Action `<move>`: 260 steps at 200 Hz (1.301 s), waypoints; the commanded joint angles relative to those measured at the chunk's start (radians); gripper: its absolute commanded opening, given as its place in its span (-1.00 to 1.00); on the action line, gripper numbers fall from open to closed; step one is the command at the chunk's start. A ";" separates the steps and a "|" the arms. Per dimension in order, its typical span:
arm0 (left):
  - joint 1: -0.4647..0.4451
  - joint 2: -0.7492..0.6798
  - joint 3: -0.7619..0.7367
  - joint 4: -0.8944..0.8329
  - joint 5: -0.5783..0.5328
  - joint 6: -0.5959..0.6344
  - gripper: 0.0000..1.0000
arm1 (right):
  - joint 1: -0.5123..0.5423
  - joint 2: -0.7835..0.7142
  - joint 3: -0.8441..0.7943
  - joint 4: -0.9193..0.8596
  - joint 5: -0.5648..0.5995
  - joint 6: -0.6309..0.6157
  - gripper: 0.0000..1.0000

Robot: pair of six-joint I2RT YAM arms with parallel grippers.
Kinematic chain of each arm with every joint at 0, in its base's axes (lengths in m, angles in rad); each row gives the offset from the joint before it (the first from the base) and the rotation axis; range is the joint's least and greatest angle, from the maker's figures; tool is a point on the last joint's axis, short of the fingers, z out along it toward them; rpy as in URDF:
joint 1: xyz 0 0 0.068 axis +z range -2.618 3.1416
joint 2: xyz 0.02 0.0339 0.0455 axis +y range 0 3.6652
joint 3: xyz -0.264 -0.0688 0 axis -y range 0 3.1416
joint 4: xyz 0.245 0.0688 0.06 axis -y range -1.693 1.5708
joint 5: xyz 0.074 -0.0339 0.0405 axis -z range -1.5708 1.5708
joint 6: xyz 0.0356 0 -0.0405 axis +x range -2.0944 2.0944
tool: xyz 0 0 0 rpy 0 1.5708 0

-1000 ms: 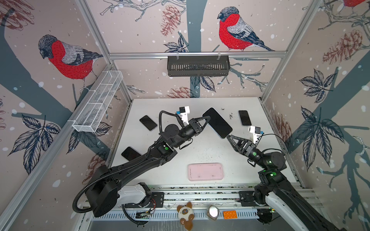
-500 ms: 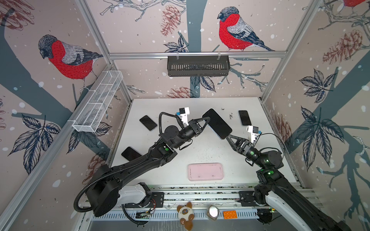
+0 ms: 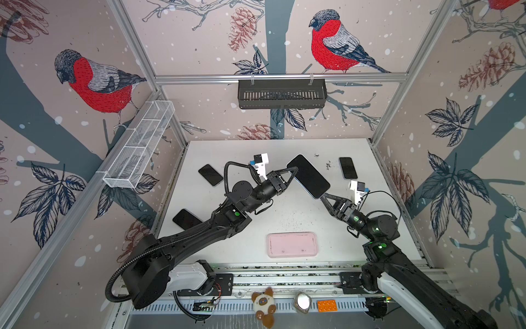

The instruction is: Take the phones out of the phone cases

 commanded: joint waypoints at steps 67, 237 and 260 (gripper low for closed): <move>-0.004 -0.014 -0.026 0.110 0.002 -0.013 -1.00 | 0.001 -0.019 -0.002 0.043 0.004 0.002 0.16; -0.012 -0.003 -0.044 0.139 0.006 -0.010 -1.00 | 0.063 -0.018 -0.005 0.055 0.036 -0.020 0.25; -0.013 0.000 -0.044 0.149 0.012 -0.006 -1.00 | 0.063 -0.004 0.002 0.045 0.039 -0.027 0.25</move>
